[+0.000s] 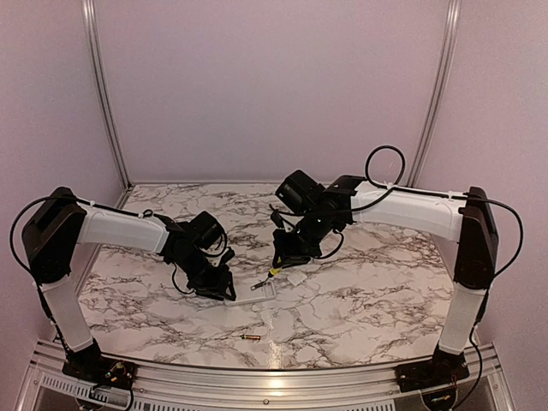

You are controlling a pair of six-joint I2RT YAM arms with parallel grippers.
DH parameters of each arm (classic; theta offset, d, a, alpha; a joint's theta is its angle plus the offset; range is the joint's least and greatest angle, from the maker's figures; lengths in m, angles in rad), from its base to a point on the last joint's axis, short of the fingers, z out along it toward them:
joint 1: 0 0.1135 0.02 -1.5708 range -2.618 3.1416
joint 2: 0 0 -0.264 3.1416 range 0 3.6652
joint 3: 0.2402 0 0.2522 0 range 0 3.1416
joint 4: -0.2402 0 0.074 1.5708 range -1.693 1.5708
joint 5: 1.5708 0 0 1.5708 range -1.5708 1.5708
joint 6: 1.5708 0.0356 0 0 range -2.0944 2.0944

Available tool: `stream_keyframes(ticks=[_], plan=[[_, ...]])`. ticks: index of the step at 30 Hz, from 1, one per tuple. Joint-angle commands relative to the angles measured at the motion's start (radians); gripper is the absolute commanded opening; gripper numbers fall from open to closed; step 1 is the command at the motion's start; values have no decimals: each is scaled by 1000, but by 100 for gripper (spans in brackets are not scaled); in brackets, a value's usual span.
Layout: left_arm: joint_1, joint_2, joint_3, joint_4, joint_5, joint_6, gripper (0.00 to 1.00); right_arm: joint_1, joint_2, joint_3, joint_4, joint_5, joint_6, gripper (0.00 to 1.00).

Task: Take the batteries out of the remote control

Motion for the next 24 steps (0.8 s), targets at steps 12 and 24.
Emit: stream_keyframes(ticks=[12, 24], plan=[[-8, -46, -29, 20, -13, -20, 41, -5, 22, 55, -26, -12, -7, 0], [-13, -119, -29, 16, -69, 49, 57, -5, -79, -22, -24, 10, 29, 0]])
